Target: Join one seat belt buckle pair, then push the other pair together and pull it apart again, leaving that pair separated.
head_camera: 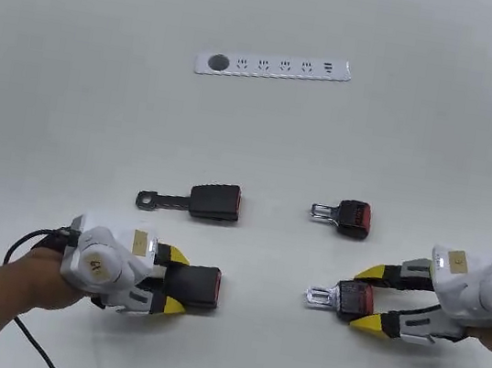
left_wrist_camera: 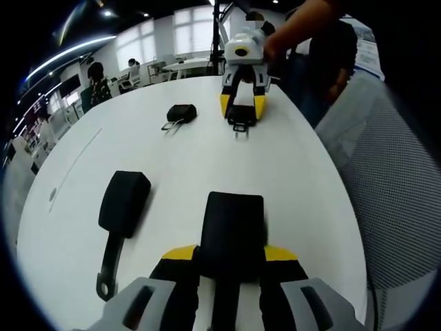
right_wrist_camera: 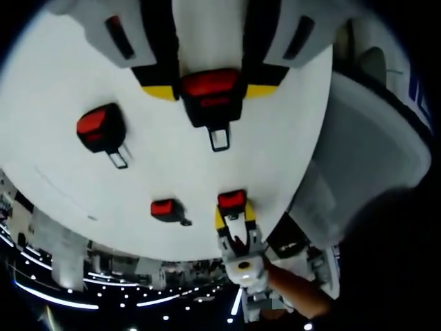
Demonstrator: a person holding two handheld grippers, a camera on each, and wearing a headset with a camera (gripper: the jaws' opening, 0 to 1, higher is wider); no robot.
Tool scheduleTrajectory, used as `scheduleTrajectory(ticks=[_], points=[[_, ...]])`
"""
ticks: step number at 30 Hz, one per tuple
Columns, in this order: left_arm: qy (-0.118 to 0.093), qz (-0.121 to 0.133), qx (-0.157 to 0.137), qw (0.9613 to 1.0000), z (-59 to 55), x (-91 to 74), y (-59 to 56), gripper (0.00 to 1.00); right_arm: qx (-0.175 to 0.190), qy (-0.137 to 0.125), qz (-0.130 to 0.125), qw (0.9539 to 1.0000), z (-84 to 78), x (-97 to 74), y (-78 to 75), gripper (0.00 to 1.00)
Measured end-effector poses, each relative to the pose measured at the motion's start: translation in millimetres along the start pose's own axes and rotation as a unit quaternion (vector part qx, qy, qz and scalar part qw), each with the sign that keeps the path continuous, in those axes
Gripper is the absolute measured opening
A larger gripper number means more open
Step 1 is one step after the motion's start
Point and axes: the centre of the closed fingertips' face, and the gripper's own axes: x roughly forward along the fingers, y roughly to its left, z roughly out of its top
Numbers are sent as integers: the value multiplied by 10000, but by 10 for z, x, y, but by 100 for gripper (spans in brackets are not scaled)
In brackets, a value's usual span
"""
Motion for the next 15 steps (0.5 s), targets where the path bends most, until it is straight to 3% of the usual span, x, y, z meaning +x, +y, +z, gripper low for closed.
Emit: scheduleTrajectory(ticks=[15], points=[[81, -44, -29, 10000, 31, -12, -7, 34, 120, -378, 13, 9992, 115, 124, 22, 35]])
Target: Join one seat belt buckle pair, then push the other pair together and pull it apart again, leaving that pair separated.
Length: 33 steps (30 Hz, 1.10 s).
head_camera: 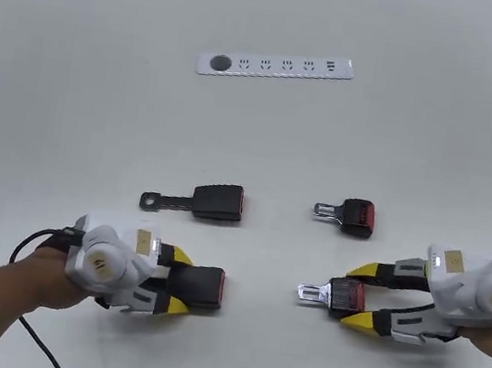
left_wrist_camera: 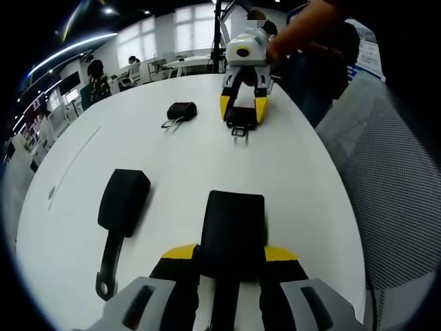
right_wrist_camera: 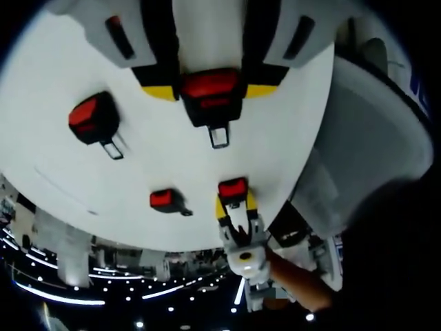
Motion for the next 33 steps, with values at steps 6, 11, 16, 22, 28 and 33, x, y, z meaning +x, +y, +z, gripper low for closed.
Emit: scheduleTrajectory(ticks=[6, 11, 16, 22, 28, 33], points=[[10, -9, 0, 10000, 2, 0, -2, 34, 0, -116, 63, 9999, 117, 113, 35, 35], [15, -7, -17, 10000, 2, 0, -1, 34, 75, -223, 95, 9997, 165, 205, 35, 35], [26, -7, -22, 10000, 0, 1, 0, 34, 84, -304, 104, 9994, 229, 308, 10, 35], [41, -22, -8, 10000, -1, -2, -3, 34, 73, -392, 125, 9991, 314, 445, 22, 35], [47, -28, -17, 10000, -16, -1, -2, 34, 27, -429, 141, 9990, 407, 572, 52, 35], [45, -27, -18, 10000, -13, -3, -8, 34, -11, -453, 165, 9988, 483, 694, 113, 35]])
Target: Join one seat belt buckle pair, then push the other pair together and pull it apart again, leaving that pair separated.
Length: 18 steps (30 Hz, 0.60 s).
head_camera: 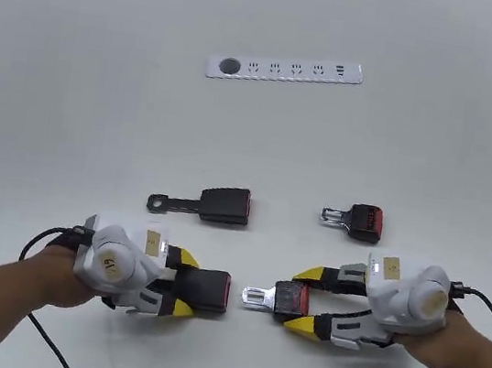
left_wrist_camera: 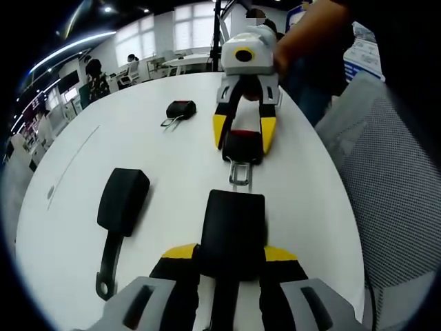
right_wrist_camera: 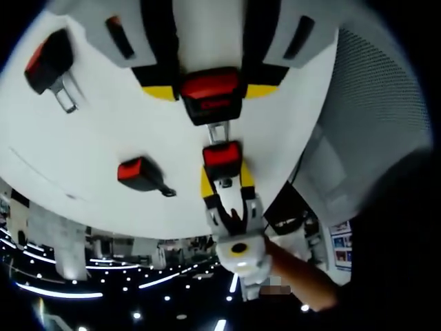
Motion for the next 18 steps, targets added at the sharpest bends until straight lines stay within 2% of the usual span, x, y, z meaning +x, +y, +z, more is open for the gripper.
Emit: scheduleTrajectory(ticks=[8, 10, 18], points=[[21, 5, 9, 10000, 4, 0, -9, 34, 67, -46, -47, 10000, 72, 142, 43, 35], [18, -3, 6, 10000, 1, -1, -8, 34, -43, 4, -67, 10000, 73, 160, 66, 35], [23, 12, 35, 10000, -1, 2, -6, 34, -110, 80, -98, 9999, 133, 270, 98, 35]])
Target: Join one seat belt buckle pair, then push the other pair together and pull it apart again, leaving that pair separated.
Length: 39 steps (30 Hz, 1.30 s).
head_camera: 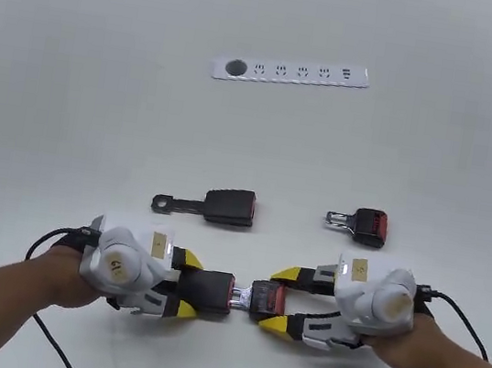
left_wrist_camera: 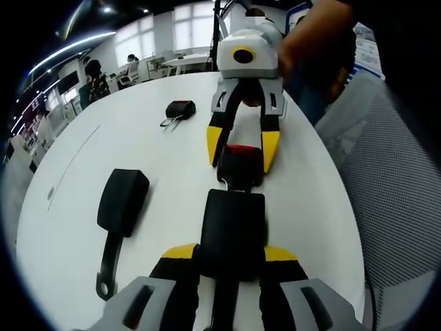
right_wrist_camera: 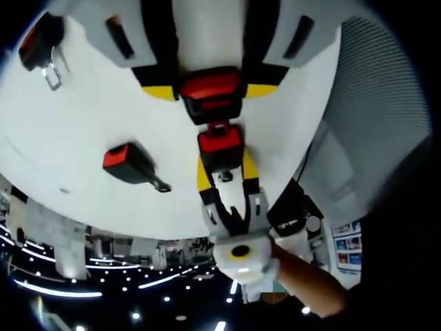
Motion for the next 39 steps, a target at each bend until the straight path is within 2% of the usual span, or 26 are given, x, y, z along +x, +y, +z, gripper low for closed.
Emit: scheduleTrajectory(ticks=[1, 8, 23, 39], points=[[-11, 2, -2, 10000, -2, 1, 1, 34, 84, -26, 19, 10000, -5, -16, 0, 35], [13, -7, 51, 10000, -8, 2, 0, 34, 53, 82, 48, 9999, 5, -12, 11, 35], [12, -57, 111, 9999, -9, 2, -17, 33, 40, 241, 57, 9997, 94, 148, 36, 34], [23, -100, 160, 9998, -5, 8, -36, 33, 45, 367, -8, 9993, 95, 168, 17, 34]])
